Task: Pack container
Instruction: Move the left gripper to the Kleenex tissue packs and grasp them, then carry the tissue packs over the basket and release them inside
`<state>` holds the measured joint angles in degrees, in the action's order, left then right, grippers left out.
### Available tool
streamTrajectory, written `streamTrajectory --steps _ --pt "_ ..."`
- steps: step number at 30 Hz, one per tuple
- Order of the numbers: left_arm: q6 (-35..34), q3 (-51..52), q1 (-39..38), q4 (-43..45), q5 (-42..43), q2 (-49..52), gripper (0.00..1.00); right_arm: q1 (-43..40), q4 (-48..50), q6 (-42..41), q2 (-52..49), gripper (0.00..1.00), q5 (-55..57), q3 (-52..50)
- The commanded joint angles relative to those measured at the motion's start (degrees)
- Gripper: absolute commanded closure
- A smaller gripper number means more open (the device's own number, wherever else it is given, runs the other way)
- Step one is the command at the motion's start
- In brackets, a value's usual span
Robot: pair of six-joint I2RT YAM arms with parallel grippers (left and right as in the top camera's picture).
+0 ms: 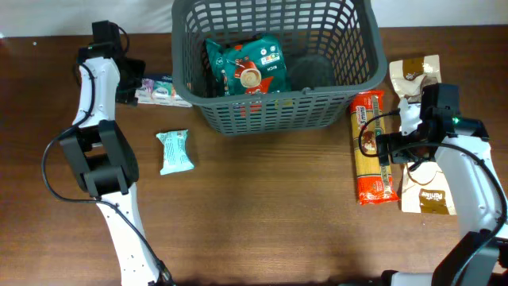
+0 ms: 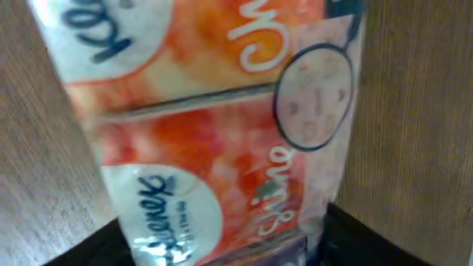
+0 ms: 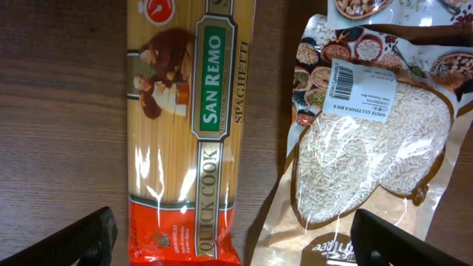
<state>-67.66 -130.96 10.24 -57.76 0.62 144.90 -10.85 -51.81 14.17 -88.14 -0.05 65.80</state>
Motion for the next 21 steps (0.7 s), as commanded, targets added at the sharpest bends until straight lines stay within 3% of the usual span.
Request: streamTrajectory --steps 1,4,10,16,21 --pt "0.22 1.03 0.04 -2.62 -0.02 3.08 0.4 -0.44 0.15 0.42 -0.33 0.01 -0.59 1.11" --pt "0.22 1.03 0.04 -3.3 0.0 3.08 0.68 -0.44 0.15 0.42 -0.33 0.01 -0.59 1.11" --pt "0.5 1.01 0.04 -4.85 0.24 3.06 0.97 -0.44 0.15 0.39 -0.33 0.01 -0.59 1.14" --pt "8.59 -1.68 0.83 -5.05 5.7 2.95 0.98 -0.44 0.15 0.39 -0.33 0.01 -0.57 1.11" --pt "19.12 -11.72 2.29 -8.02 10.99 2.93 0.98 -0.44 0.15 0.39 -0.33 0.01 -0.59 1.14"
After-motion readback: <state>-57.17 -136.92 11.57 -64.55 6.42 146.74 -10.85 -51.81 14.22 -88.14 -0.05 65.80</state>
